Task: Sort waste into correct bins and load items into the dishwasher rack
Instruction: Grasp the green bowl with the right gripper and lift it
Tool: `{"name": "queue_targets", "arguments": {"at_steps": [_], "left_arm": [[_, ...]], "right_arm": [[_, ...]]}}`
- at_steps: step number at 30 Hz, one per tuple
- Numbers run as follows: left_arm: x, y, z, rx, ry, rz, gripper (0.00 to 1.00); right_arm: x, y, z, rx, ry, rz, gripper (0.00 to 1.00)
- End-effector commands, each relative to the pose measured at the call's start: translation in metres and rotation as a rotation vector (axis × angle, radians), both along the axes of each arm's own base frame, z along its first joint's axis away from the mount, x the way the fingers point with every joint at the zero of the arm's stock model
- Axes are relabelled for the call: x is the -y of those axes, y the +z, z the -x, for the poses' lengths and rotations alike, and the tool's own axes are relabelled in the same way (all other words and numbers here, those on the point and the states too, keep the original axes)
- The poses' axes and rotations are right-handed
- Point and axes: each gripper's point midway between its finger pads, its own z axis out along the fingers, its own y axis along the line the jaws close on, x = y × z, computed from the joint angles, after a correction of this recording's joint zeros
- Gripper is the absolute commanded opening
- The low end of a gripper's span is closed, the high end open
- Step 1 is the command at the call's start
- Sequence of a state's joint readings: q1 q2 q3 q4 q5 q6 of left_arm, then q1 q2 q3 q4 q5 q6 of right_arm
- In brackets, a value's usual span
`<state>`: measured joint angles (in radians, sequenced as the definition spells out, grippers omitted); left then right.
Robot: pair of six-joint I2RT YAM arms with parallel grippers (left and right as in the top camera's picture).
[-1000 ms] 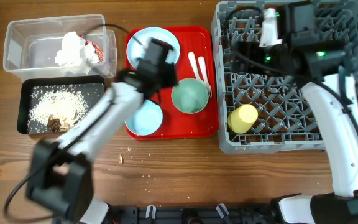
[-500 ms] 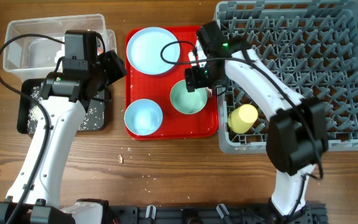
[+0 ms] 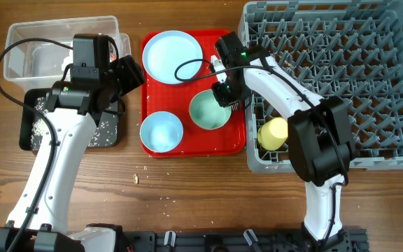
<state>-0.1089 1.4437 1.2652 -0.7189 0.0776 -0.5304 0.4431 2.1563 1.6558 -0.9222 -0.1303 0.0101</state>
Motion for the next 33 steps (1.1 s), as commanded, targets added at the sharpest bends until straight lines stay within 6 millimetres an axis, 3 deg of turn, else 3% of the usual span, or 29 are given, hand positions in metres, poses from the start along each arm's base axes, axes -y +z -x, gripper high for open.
{"name": "queue_targets", "arguments": {"at_steps": [1, 3, 4, 5, 6, 8, 11, 13, 17, 20, 25, 33], "left_arm": [[-0.001, -0.001, -0.002, -0.005, 0.002, 0.006, 0.8], [-0.001, -0.001, -0.002, -0.005, 0.002, 0.006, 0.92], [-0.001, -0.001, -0.002, -0.005, 0.002, 0.006, 1.0], [-0.001, -0.001, -0.002, -0.004, 0.002, 0.007, 1.0], [-0.001, -0.001, -0.002, -0.004, 0.002, 0.007, 1.0], [-0.001, -0.001, -0.002, -0.003, 0.002, 0.006, 1.0], [-0.001, -0.001, -0.002, -0.004, 0.002, 0.007, 1.0], [-0.001, -0.001, -0.002, -0.004, 0.002, 0.007, 1.0], [-0.001, -0.001, -0.002, -0.004, 0.002, 0.007, 1.0], [-0.001, -0.001, -0.002, -0.004, 0.002, 0.007, 1.0], [-0.001, -0.001, -0.002, -0.004, 0.002, 0.007, 1.0], [-0.001, -0.001, -0.002, -0.004, 0.002, 0.007, 1.0]], "right_arm": [[-0.001, -0.002, -0.001, -0.008, 0.004, -0.008, 0.04], [-0.007, 0.013, -0.001, -0.003, -0.008, -0.05, 0.04], [-0.009, 0.034, -0.004, 0.031, -0.021, -0.073, 0.04], [-0.01, 0.046, -0.006, 0.051, -0.027, -0.085, 0.04], [-0.011, 0.074, -0.011, 0.107, -0.046, -0.111, 0.04], [-0.003, 0.108, -0.021, 0.196, -0.098, -0.115, 0.04], [0.037, 0.168, -0.047, 0.431, -0.29, -0.033, 0.04], [0.082, 0.198, -0.068, 0.62, -0.482, 0.116, 0.04], [0.149, 0.226, -0.097, 0.89, -0.765, 0.374, 0.04], [0.173, 0.222, -0.122, 0.976, -0.863, 0.428, 0.04], [0.19, 0.188, -0.16, 1.017, -0.815, 0.549, 0.04], [0.194, 0.148, -0.175, 0.992, -0.665, 0.783, 0.04]]}}
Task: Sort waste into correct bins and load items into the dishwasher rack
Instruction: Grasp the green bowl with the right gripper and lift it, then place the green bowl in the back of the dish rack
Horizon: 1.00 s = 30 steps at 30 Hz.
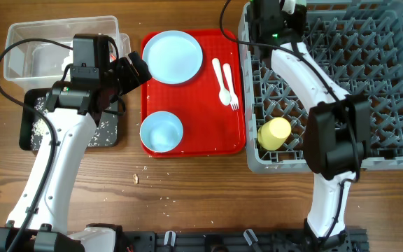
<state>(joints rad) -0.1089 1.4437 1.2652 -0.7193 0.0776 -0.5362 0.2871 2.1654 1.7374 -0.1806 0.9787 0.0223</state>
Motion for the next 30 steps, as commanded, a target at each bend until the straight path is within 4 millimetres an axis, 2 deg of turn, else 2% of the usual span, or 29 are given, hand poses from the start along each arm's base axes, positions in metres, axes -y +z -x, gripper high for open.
{"name": "queue_targets", "arguments": {"at_steps": [1, 8, 9, 14, 16, 18, 23, 25, 30], "left_arm": [[-0.001, -0.001, -0.002, -0.003, -0.003, 0.003, 1.0], [-0.001, -0.001, -0.002, -0.003, -0.003, 0.003, 1.0], [-0.001, -0.001, -0.002, -0.003, -0.003, 0.003, 1.0], [-0.001, -0.001, -0.002, -0.003, -0.003, 0.003, 1.0], [-0.001, -0.001, -0.002, -0.003, -0.003, 0.003, 1.0], [-0.001, -0.001, -0.002, -0.003, -0.003, 0.003, 1.0], [-0.001, -0.001, -0.002, -0.003, -0.003, 0.003, 1.0], [-0.001, -0.001, -0.002, -0.003, -0.003, 0.003, 1.0], [-0.001, -0.001, -0.002, -0.003, -0.003, 0.003, 1.0]], "right_arm": [[0.003, -0.016, 0.006, -0.114, -0.015, 0.125, 0.04], [-0.024, -0.033, 0.021, -0.238, 0.046, 0.171, 0.06], [-0.027, -0.035, 0.023, -0.252, 0.053, 0.177, 0.11], [-0.036, -0.041, 0.032, -0.309, 0.077, 0.201, 0.45], [-0.044, -0.039, 0.034, -0.314, 0.093, 0.205, 0.54], [-0.052, -0.037, 0.036, -0.312, 0.112, 0.205, 0.6], [-0.093, -0.051, 0.049, -0.389, 0.269, 0.104, 0.73], [-0.107, -0.047, 0.055, -0.381, 0.305, 0.043, 0.74], [-0.139, -0.003, 0.071, -0.312, 0.448, -0.182, 0.74]]}}
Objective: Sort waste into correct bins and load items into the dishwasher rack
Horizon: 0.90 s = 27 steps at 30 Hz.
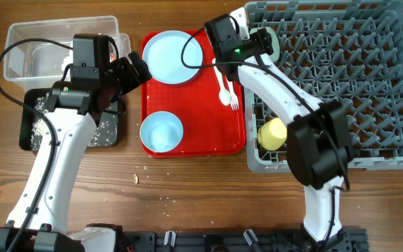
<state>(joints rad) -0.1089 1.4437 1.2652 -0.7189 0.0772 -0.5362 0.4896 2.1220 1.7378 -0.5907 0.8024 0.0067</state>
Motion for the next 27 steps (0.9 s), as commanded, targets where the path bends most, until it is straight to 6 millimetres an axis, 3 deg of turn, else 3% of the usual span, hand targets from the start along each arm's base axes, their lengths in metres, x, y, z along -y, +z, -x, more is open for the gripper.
{"name": "queue_targets", "arguments": {"at_steps": [1, 4, 7, 12, 15, 17, 21, 27], "left_arm": [[-0.001, -0.001, -0.002, -0.003, -0.003, 0.003, 1.0], [-0.001, -0.001, -0.002, -0.003, -0.003, 0.003, 1.0], [-0.001, -0.001, -0.002, -0.003, -0.003, 0.003, 1.0], [-0.001, -0.001, -0.002, -0.003, -0.003, 0.003, 1.0], [-0.001, -0.001, -0.002, -0.003, -0.003, 0.003, 1.0], [-0.001, -0.001, -0.002, -0.003, -0.003, 0.003, 1.0], [-0.001, -0.001, -0.002, -0.003, -0.003, 0.003, 1.0], [-0.001, -0.001, -0.002, -0.003, -0.003, 0.003, 1.0]], "right_arm": [[-0.037, 0.046, 0.019, 0.006, 0.119, -0.317, 0.74], [-0.093, 0.037, 0.06, -0.216, 0.277, -0.658, 0.73], [-0.14, 0.01, 0.108, -0.487, 0.296, -0.963, 0.71], [-0.158, -0.056, 0.162, -0.728, 0.173, -1.03, 0.67], [-0.18, -0.079, 0.197, -0.862, 0.214, -1.084, 0.66], [-0.188, -0.09, 0.208, -0.878, 0.204, -1.089, 0.65], [-0.19, -0.108, 0.219, -0.896, 0.139, -1.081, 0.54], [-0.19, -0.124, 0.22, -0.92, 0.063, -1.088, 0.18]]}}
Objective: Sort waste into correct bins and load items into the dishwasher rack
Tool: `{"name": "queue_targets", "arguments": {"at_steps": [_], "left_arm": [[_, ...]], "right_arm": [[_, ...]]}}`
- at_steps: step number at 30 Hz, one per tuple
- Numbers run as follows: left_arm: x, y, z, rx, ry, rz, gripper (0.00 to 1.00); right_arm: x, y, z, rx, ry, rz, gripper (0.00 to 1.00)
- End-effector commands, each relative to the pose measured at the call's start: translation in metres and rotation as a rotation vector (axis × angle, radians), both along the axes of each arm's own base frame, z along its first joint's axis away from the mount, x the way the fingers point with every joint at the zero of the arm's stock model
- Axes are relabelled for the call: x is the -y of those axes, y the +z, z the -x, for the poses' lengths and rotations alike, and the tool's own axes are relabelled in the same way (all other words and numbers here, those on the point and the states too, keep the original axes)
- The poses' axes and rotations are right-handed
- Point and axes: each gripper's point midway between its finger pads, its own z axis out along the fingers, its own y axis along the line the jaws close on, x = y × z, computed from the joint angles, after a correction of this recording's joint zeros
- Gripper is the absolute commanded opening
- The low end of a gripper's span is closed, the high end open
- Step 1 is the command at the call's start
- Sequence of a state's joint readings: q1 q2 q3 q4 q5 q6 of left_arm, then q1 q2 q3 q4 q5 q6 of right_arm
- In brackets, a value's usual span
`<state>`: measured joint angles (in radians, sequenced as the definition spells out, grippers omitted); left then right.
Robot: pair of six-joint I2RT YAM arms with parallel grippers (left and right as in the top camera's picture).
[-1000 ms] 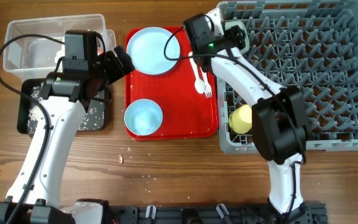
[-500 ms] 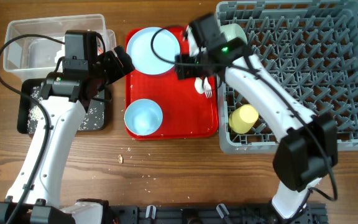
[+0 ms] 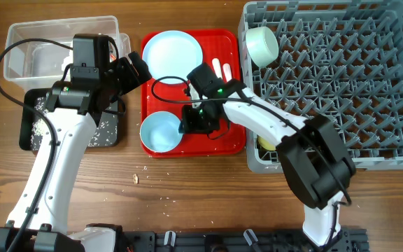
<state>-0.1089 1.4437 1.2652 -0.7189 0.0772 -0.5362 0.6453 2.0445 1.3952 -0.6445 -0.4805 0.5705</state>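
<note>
A pale green bowl (image 3: 261,43) lies on its side in the far left corner of the grey dishwasher rack (image 3: 369,84). On the red tray (image 3: 233,140) are a light blue plate (image 3: 173,56), a light blue bowl (image 3: 161,131) and white utensils (image 3: 222,70), partly hidden by the right arm. My right gripper (image 3: 198,120) hangs over the tray just right of the blue bowl and looks open and empty. My left gripper (image 3: 134,70) is open at the tray's left edge near the plate. A yellow cup (image 3: 264,142) in the rack is mostly hidden by the right arm.
A clear plastic bin (image 3: 47,49) stands at the far left, with a black tray (image 3: 110,133) holding white crumbs in front of it. A few crumbs (image 3: 136,178) lie on the wooden table below the red tray.
My right gripper has moved from the tray's far right corner beside the rack down to the middle of the tray, next to the blue bowl. The green bowl now shows fully in the rack. The left arm is unchanged.
My right gripper was first at the green bowl on the tray. Then the bowl was gone from the tray and the gripper was over the rack's far left corner. Then the gripper was back at the tray's edge with the bowl in the rack, and now it is beside the blue bowl.
</note>
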Motion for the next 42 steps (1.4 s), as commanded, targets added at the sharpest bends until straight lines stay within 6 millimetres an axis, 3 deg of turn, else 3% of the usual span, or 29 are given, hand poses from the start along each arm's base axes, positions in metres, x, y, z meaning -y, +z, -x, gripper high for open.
{"name": "queue_targets", "arguments": {"at_steps": [1, 2, 6, 9, 11, 15, 16, 17, 19, 22, 24, 27, 35, 38, 42], "left_arm": [[-0.001, -0.001, -0.002, -0.004, -0.003, 0.003, 1.0], [-0.001, -0.001, -0.002, -0.003, -0.003, 0.003, 1.0], [-0.001, -0.001, -0.002, -0.003, -0.003, 0.003, 1.0], [-0.001, -0.001, -0.002, -0.003, -0.003, 0.003, 1.0], [-0.001, -0.001, -0.002, -0.003, -0.003, 0.003, 1.0], [-0.001, -0.001, -0.002, -0.003, -0.003, 0.003, 1.0], [-0.001, -0.001, -0.002, -0.003, -0.003, 0.003, 1.0], [-0.001, -0.001, -0.002, -0.003, -0.003, 0.003, 1.0], [-0.001, -0.001, -0.002, -0.003, -0.003, 0.003, 1.0], [-0.001, -0.001, -0.002, -0.003, -0.003, 0.003, 1.0], [-0.001, -0.001, -0.002, -0.003, -0.003, 0.003, 1.0], [-0.001, -0.001, -0.002, -0.003, -0.003, 0.003, 1.0], [-0.001, -0.001, -0.002, -0.003, -0.003, 0.003, 1.0], [-0.001, -0.001, -0.002, -0.003, -0.003, 0.003, 1.0], [-0.001, -0.001, -0.002, -0.003, -0.003, 0.003, 1.0]], "right_arm": [[0.0, -0.012, 0.004, -0.052, -0.033, 0.006, 0.14], [-0.001, -0.012, 0.003, -0.046, -0.032, 0.0, 0.06], [-0.003, -0.002, -0.01, 0.006, -0.034, -0.035, 0.04], [0.02, 0.044, -0.041, 0.14, -0.065, -0.056, 0.04], [0.061, 0.082, -0.071, 0.274, -0.172, 0.011, 0.04], [0.175, 0.163, -0.105, 0.573, -0.461, 0.267, 0.04], [0.212, 0.19, -0.104, 0.662, -0.557, 0.367, 0.04], [0.231, 0.204, -0.102, 0.708, -0.606, 0.421, 0.04], [0.288, 0.254, -0.082, 0.857, -0.772, 0.624, 0.04], [0.331, 0.289, -0.056, 0.949, -0.896, 0.813, 0.04], [0.347, 0.293, -0.047, 0.959, -0.922, 0.931, 0.04], [0.354, 0.275, -0.051, 0.912, -0.819, 1.098, 0.04], [0.321, 0.204, -0.099, 0.799, -0.263, 1.45, 0.04], [0.304, 0.184, -0.113, 0.791, -0.119, 1.534, 0.04], [0.291, 0.172, -0.118, 0.798, -0.081, 1.531, 0.04]]}}
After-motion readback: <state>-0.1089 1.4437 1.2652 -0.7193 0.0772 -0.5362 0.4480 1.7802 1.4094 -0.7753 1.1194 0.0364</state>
